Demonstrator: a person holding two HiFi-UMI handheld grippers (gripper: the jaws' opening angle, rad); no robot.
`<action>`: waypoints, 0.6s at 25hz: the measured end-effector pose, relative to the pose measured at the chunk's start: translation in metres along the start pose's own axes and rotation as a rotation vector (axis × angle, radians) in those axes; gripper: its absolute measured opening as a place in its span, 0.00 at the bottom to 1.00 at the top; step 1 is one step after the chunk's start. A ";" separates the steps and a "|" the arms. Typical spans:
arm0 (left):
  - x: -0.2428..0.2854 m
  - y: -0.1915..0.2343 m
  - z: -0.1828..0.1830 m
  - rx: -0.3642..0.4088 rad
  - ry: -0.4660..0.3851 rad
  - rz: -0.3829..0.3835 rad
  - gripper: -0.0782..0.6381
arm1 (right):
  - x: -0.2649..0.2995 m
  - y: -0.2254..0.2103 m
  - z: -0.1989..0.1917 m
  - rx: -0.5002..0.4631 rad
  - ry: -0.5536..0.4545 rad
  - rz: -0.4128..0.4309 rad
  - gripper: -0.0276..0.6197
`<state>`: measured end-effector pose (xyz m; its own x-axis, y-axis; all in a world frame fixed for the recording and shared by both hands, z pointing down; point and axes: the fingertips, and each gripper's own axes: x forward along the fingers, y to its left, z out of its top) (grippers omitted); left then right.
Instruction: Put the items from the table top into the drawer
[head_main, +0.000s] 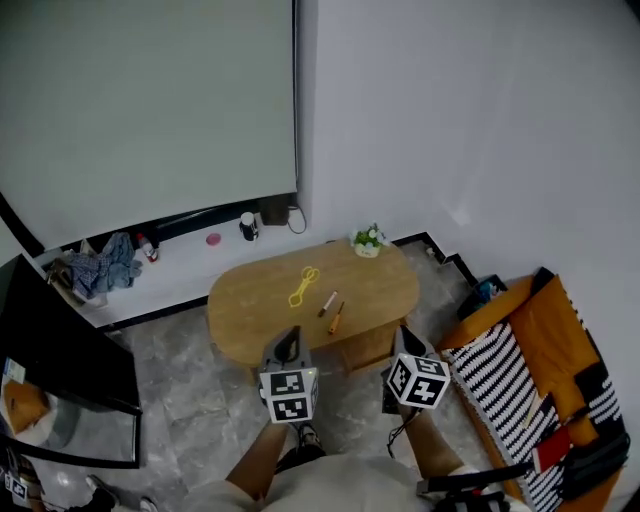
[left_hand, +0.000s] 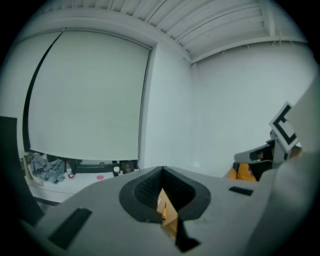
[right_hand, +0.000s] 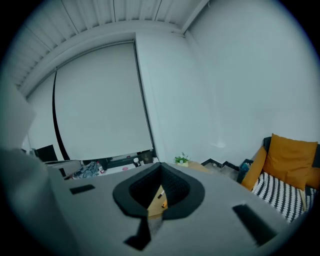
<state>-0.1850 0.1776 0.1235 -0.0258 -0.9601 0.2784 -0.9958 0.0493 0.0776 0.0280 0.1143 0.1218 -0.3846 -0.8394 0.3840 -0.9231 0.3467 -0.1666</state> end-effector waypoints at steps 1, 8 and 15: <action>0.014 0.008 0.005 -0.008 -0.001 -0.002 0.11 | 0.012 0.002 0.005 -0.004 0.000 -0.005 0.03; 0.088 0.039 -0.016 -0.060 0.074 0.028 0.11 | 0.078 -0.019 0.002 -0.029 0.062 -0.046 0.03; 0.127 0.045 -0.035 -0.098 0.143 0.096 0.11 | 0.143 -0.038 0.004 -0.031 0.139 -0.009 0.03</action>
<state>-0.2296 0.0678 0.1961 -0.1002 -0.9012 0.4217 -0.9758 0.1719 0.1355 0.0087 -0.0205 0.1791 -0.3715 -0.7772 0.5079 -0.9254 0.3539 -0.1354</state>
